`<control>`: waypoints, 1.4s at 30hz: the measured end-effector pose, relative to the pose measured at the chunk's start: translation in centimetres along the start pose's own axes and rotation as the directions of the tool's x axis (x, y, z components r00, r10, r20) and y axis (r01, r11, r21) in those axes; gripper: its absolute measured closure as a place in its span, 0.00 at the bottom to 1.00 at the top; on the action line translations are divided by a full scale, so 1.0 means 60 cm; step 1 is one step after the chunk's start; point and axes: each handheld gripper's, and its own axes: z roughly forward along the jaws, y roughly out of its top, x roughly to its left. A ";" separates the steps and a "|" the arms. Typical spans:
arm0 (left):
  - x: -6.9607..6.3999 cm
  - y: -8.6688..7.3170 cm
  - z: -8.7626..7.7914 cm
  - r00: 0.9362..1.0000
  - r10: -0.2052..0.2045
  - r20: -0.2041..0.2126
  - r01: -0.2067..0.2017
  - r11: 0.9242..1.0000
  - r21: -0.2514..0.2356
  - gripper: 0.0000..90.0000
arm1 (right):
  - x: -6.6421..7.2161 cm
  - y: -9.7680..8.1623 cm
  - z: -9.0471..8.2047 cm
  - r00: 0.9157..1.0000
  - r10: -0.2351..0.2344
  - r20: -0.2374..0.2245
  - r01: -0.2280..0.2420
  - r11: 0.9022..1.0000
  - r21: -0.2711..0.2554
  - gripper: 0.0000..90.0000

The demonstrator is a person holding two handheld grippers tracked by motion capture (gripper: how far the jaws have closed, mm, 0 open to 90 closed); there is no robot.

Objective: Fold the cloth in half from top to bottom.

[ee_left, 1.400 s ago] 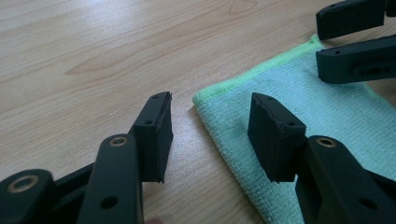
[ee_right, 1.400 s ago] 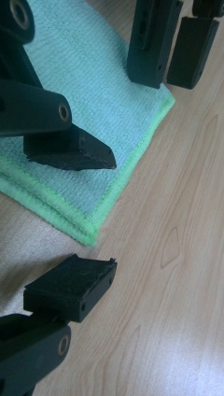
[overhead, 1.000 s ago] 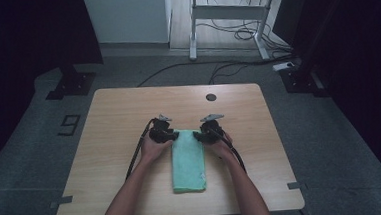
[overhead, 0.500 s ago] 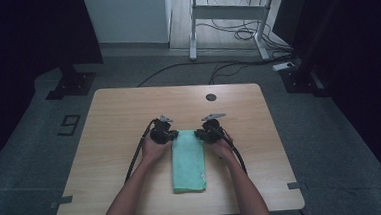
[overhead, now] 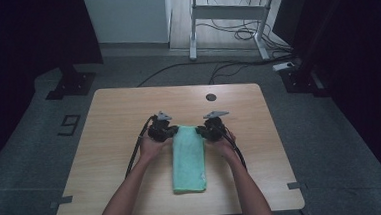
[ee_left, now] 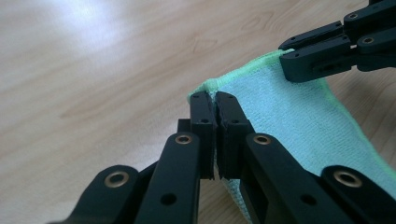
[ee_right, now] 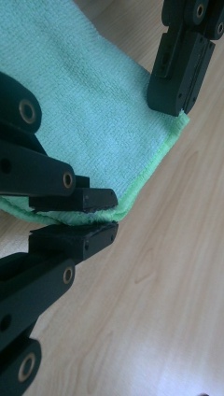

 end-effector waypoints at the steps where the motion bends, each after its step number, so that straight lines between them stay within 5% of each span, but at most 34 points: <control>1: -0.001 0.002 -0.003 1.000 0.010 -0.005 -0.010 1.000 -0.004 0.97 | 0.001 0.002 -0.003 1.000 -0.003 0.002 0.003 1.000 -0.007 0.91; 15: -0.002 0.016 -0.019 1.000 0.022 -0.008 -0.022 0.999 -0.028 0.97 | 0.007 0.027 -0.030 1.000 -0.026 0.002 0.026 0.999 -0.045 0.91; 21: -0.001 0.037 -0.027 0.999 0.042 -0.015 -0.042 0.998 -0.045 0.97 | 0.003 0.035 -0.034 1.000 -0.025 0.009 0.026 0.997 -0.072 0.91; 28: 0.006 0.073 -0.034 0.998 0.055 -0.021 -0.057 0.994 -0.090 0.96 | -0.008 0.076 -0.061 0.999 -0.028 0.022 0.031 0.992 -0.124 0.91; 37: -0.002 0.047 -0.010 0.998 0.069 -0.010 -0.070 0.995 -0.072 0.96 | -0.015 0.056 -0.057 0.999 -0.021 0.024 0.024 0.994 -0.107 0.91; 42: 0.005 0.065 -0.022 0.996 0.081 -0.027 -0.083 0.993 -0.088 0.96 | -0.013 0.067 -0.060 0.999 -0.030 0.025 0.033 0.993 -0.117 0.92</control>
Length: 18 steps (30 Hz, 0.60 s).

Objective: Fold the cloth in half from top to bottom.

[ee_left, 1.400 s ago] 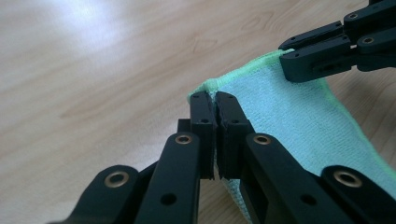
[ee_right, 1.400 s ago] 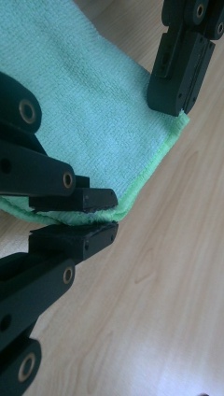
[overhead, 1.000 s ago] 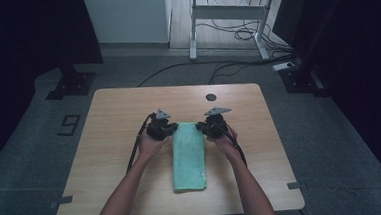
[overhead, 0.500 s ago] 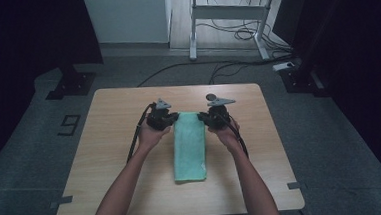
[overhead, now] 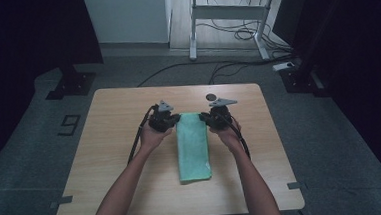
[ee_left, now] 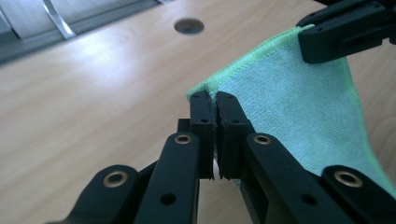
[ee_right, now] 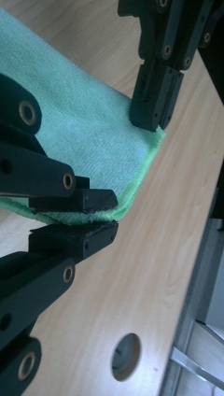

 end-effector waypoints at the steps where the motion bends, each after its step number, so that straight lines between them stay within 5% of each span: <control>1: 0.003 0.008 -0.005 1.000 0.008 -0.009 -0.008 1.000 -0.009 0.96 | 0.002 0.006 -0.001 1.000 -0.003 0.002 0.003 1.000 -0.008 0.92; 7: 0.010 0.045 -0.031 0.998 0.043 -0.041 -0.046 0.997 -0.068 0.97 | 0.010 0.041 -0.024 1.000 -0.022 0.013 0.023 0.994 -0.110 0.92; 18: -0.005 -0.011 -0.010 0.999 0.047 -0.015 -0.048 0.998 -0.029 0.97 | 0.020 0.006 -0.017 0.999 -0.043 0.009 0.043 0.996 -0.075 0.92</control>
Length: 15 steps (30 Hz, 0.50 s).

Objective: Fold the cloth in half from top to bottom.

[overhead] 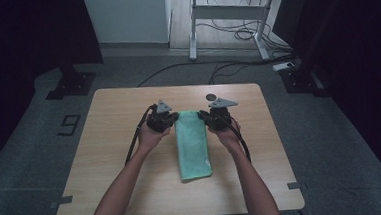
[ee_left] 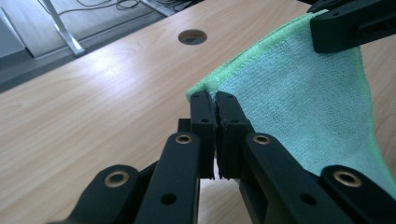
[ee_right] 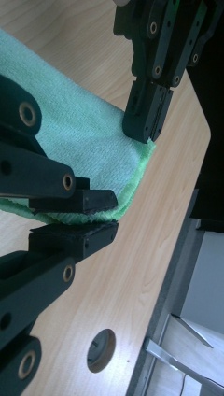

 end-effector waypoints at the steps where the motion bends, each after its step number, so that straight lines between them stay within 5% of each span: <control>1: -0.001 -0.003 0.001 1.000 -0.001 0.000 0.001 1.000 0.001 0.97 | 0.000 -0.003 0.001 1.000 0.003 -0.002 -0.003 1.000 0.005 0.92; 15: -0.031 -0.050 0.010 0.999 0.034 0.001 -0.034 0.999 0.023 0.97 | 0.007 -0.057 -0.002 0.999 0.019 -0.044 -0.018 0.999 0.027 0.92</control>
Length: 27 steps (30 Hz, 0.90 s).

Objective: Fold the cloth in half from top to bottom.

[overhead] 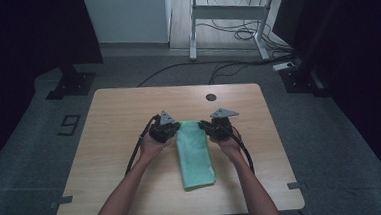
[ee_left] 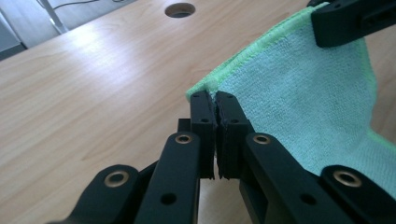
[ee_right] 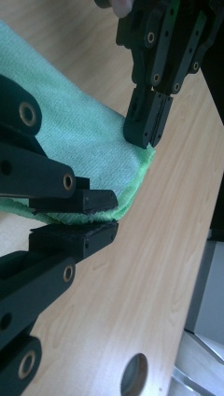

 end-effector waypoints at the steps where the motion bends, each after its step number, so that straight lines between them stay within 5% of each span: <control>1: -0.001 -0.001 -0.003 1.000 0.001 0.004 -0.001 1.000 -0.006 0.97 | 0.000 -0.002 -0.001 1.000 0.001 -0.005 -0.001 1.000 0.000 0.92; 9: -0.025 -0.007 -0.040 1.000 0.027 -0.011 -0.027 0.998 -0.063 0.97 | 0.020 -0.018 -0.031 0.999 -0.013 -0.041 0.011 0.998 -0.059 0.92; 13: -0.047 -0.021 -0.040 0.997 0.072 -0.027 -0.073 0.996 -0.048 0.97 | 0.025 -0.039 -0.039 0.999 -0.013 -0.050 0.010 0.999 -0.051 0.92; 27: -0.054 -0.032 -0.046 0.998 0.059 0.006 -0.059 0.997 -0.053 0.97 | 0.034 -0.058 -0.050 0.998 -0.015 -0.066 0.012 0.999 -0.042 0.92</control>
